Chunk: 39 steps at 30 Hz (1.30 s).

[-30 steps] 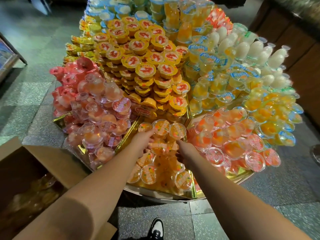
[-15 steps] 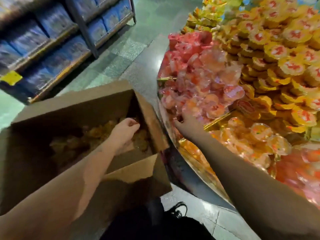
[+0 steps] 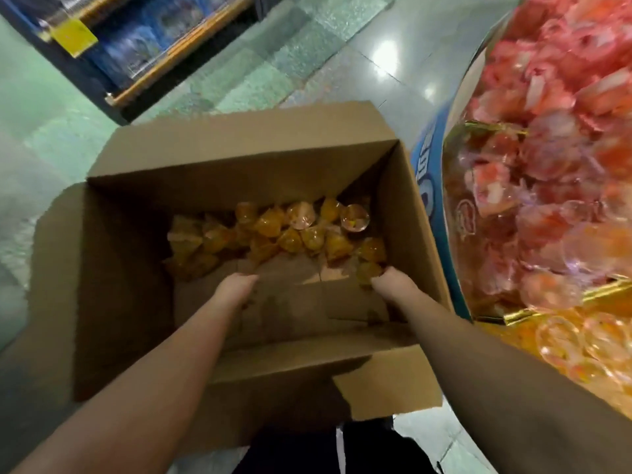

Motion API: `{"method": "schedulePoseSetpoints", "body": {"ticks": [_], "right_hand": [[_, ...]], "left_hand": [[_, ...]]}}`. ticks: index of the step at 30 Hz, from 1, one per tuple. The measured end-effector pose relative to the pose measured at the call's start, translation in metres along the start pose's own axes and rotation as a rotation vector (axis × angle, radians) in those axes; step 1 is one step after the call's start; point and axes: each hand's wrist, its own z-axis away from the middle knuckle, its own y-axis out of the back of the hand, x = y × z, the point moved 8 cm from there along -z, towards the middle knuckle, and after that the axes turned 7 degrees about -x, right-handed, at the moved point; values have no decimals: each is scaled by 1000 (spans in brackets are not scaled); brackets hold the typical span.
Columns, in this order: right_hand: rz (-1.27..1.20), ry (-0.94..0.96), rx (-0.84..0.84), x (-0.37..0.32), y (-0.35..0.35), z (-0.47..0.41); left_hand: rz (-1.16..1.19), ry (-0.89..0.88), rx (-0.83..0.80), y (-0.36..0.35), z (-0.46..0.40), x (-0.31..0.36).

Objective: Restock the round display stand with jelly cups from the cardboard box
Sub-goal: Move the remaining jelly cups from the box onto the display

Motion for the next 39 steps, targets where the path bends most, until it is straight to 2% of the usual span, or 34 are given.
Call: {"method": "schedulePoseSetpoints", "body": {"ticks": [4,7,10,16,20,24,28,33,37,39], "right_hand": [[-276,-267,11,18,-20,-44],[-383,-312,63,23,-31,-76],[-346,-293,113,21,-36,-100],[52,-103,200,-2,-43,-109],[342,-97,108,-20,-62,-110],[675,-128,90,-34,-73,-115],[826,-141,80,-35,-78,-119],[769,-97,20,-30,-76,-116],[318,-125,-65,-15,-66,-101],[141,-79,-68,-17,-60,-88]], "left_hand": [[14,47,54,3,-38,-3],[-44,-53,53,-5,-64,8],[-148,-103,62,-11,-86,19],[-365,-213,92,-15,-124,22],[-419,-249,135,-13,-131,20],[-526,-217,119,-13,-139,22],[-543,-248,138,-10,-142,23],[-476,-228,247,0,-131,21],[-161,-165,149,4,-116,13],[-62,-116,85,5,-106,7]]}}
